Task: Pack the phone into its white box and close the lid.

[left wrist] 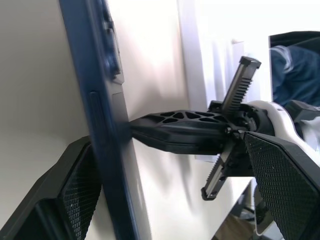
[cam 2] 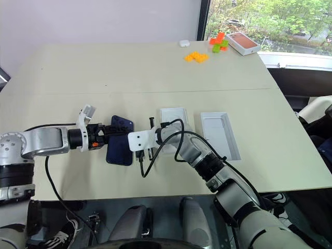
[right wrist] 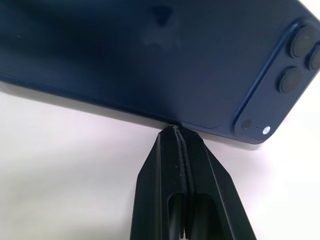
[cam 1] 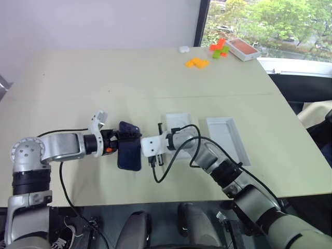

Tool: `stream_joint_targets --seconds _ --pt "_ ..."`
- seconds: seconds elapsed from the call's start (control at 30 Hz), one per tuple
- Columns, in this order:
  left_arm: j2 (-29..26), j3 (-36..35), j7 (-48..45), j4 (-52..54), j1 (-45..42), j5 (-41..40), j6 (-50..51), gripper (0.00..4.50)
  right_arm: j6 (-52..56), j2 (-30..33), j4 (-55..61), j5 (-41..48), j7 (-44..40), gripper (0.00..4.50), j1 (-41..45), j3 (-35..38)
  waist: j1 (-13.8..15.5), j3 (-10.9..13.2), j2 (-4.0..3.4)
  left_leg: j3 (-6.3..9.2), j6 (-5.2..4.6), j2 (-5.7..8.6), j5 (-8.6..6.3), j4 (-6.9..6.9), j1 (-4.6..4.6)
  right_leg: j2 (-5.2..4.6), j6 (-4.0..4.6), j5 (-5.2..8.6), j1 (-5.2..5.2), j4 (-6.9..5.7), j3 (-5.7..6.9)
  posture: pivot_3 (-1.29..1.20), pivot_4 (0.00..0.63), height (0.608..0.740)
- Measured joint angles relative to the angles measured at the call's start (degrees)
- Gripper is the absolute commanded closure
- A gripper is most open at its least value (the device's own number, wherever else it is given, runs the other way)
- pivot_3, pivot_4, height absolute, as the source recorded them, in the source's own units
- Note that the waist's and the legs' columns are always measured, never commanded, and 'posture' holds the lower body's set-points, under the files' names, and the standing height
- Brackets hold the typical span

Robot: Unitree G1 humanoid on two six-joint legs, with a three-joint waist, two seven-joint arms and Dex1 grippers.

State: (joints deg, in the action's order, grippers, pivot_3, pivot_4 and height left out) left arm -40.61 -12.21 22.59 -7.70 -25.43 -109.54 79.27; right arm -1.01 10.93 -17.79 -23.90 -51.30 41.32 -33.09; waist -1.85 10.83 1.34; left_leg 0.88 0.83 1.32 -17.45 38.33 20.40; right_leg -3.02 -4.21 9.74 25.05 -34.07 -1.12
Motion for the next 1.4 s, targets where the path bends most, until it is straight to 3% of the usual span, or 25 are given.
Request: stream_joint_targets --seconds 0.2,0.23,0.33,0.53,0.77,0.97,1.07,1.17,1.3,1.4 --pt "-3.98 2.86 -0.34 0.54 3.47 -1.83 -3.07 0.00 -0.43 -0.05 0.05 0.40 0.04 4.46 -0.04 -0.13 -0.43 0.01 0.03 0.16 0.12 -0.03 0.09 -0.22 0.10 0.19 0.34 0.20 0.17 -0.03 0.06 0.00 0.150 0.740" --pt "-4.49 3.12 -0.51 0.68 3.62 -1.88 -3.53 0.25 -0.46 -0.03 0.05 0.40 0.04 4.49 -0.04 -0.16 -0.46 0.02 0.03 0.16 0.12 -0.03 0.09 -0.23 0.10 0.19 0.34 0.21 0.17 -0.02 0.07 0.00 0.150 0.740" --pt "-5.55 3.58 -1.23 0.85 5.01 -1.91 -4.87 1.23 -0.53 0.13 0.05 0.43 0.04 4.50 -0.05 -0.24 -0.53 0.02 0.03 0.15 0.12 -0.02 0.09 -0.23 0.09 0.18 0.35 0.22 0.17 -0.02 0.07 0.00 0.150 0.740" --pt "-5.83 4.13 -3.32 1.19 7.13 -2.57 -6.49 4.32 -0.56 0.20 0.05 0.46 0.06 4.50 -0.05 -0.23 -0.51 0.03 0.05 0.15 0.11 -0.02 0.09 -0.23 0.09 0.20 0.35 0.23 0.15 -0.01 0.08 0.00 0.150 0.740" --pt "-6.41 3.70 -7.78 0.82 9.39 -3.49 -7.42 4.42 0.05 0.34 0.51 1.18 -0.32 4.50 -0.33 -0.08 -0.61 0.01 0.11 0.17 0.12 -0.05 0.10 -0.23 0.07 0.24 0.38 0.27 0.13 0.00 0.10 0.00 0.150 0.740" --pt "-6.71 2.01 -14.58 -2.59 11.89 -2.36 -6.82 4.42 9.08 0.58 6.70 9.52 -4.68 4.50 -2.20 4.80 -0.55 0.14 0.22 0.20 0.12 -0.06 0.11 -0.23 0.38 0.23 0.39 0.27 0.39 0.00 0.14 0.00 0.150 0.740" --pt "-6.93 0.48 -20.14 -2.31 12.38 0.51 -6.59 4.50 22.23 1.50 15.75 20.13 -8.34 3.65 -2.43 12.81 -0.27 0.16 0.19 0.35 0.13 -0.06 0.11 -0.22 0.57 0.21 0.40 0.26 0.47 0.03 0.29 0.00 0.150 0.740" --pt "-7.09 -0.60 -24.65 -1.44 12.38 4.50 -6.67 4.50 33.35 4.37 23.71 29.43 -10.75 2.18 -1.28 20.50 0.01 0.16 0.19 0.44 0.12 -0.05 0.11 -0.21 0.67 0.17 0.41 0.27 0.50 0.08 0.42 0.00 0.150 0.740" --pt "-5.51 -0.57 -26.59 -1.41 9.66 7.45 -7.57 4.50 41.28 11.04 27.87 37.61 -13.50 0.15 -3.12 25.56 0.87 0.16 0.18 0.53 0.12 -0.05 0.11 -0.21 0.87 0.15 0.43 0.28 0.60 0.14 0.54 0.00 0.150 0.740" --pt "-4.63 -0.50 -25.87 -1.39 7.10 7.70 -7.91 4.50 40.86 18.93 27.96 39.87 -16.50 0.07 -7.87 28.08 1.36 0.22 0.10 0.59 0.09 0.02 0.09 -0.20 1.01 0.07 0.43 0.29 0.61 0.31 0.64 0.00 0.150 0.740"
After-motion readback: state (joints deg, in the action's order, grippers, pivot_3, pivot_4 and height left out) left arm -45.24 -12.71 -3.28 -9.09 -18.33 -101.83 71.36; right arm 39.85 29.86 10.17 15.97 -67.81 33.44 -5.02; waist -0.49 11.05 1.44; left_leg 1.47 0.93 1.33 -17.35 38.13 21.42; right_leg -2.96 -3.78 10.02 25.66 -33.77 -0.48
